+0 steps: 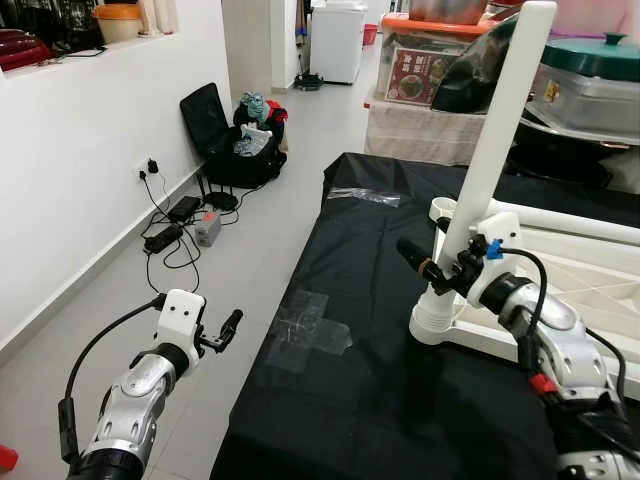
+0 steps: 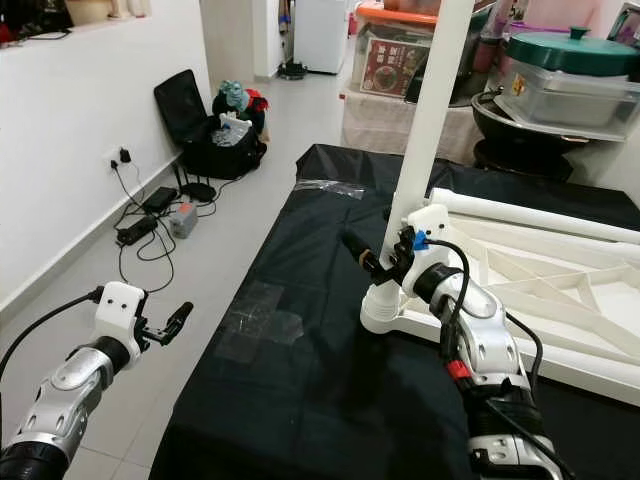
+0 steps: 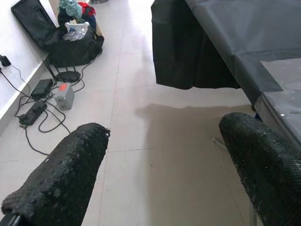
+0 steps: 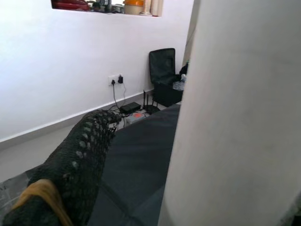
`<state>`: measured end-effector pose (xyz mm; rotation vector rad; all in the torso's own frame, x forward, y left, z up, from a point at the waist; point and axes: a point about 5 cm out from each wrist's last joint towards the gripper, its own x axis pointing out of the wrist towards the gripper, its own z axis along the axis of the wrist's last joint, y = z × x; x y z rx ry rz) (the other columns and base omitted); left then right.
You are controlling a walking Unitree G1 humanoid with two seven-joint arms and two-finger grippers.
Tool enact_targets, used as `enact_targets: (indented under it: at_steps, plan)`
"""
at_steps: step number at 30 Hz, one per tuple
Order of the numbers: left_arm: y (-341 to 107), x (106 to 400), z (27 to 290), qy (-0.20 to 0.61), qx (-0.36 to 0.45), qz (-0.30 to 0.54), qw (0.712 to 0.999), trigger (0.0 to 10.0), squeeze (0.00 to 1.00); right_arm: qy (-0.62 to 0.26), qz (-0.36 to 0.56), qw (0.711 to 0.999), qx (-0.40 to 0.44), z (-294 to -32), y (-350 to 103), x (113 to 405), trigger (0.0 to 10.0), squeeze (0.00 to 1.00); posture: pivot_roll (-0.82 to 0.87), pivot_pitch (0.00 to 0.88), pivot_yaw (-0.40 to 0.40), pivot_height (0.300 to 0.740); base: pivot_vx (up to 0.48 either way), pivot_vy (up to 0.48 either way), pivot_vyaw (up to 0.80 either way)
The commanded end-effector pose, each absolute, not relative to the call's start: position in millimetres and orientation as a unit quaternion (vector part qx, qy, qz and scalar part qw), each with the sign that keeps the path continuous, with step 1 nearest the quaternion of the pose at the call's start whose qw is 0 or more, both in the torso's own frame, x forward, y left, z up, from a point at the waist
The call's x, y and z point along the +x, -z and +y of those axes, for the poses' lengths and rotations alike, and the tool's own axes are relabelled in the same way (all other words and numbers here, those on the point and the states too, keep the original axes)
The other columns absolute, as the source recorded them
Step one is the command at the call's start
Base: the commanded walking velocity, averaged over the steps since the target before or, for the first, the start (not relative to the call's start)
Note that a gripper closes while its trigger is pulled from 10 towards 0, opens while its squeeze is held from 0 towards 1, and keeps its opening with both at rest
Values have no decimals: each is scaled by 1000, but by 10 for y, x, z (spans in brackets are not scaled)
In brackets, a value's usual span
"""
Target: Building children table
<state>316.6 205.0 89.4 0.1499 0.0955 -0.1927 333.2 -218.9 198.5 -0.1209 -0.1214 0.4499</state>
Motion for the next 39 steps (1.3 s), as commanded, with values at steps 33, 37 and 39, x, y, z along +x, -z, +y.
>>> enact_targets:
  at_steps: [33, 37, 39]
  plan:
    - [-858, 3173, 2026, 104, 81, 55, 990, 10000, 0, -194, -66, 978, -44, -2184, -2023, 3318, 0, 0, 61, 0, -48, 740, 0, 0, 0]
    - [-853, 3175, 2026, 103, 81, 55, 990, 10000, 0, -199, -65, 977, -42, -2170, -2019, 3322, 10000, 0, 60, 0, -49, 740, 0, 0, 0]
    - [-849, 3177, 2023, 103, 80, 56, 990, 10000, 0, -204, -77, 975, -38, -2165, -2042, 3311, 0, 0, 61, 0, -50, 740, 0, 0, 0]
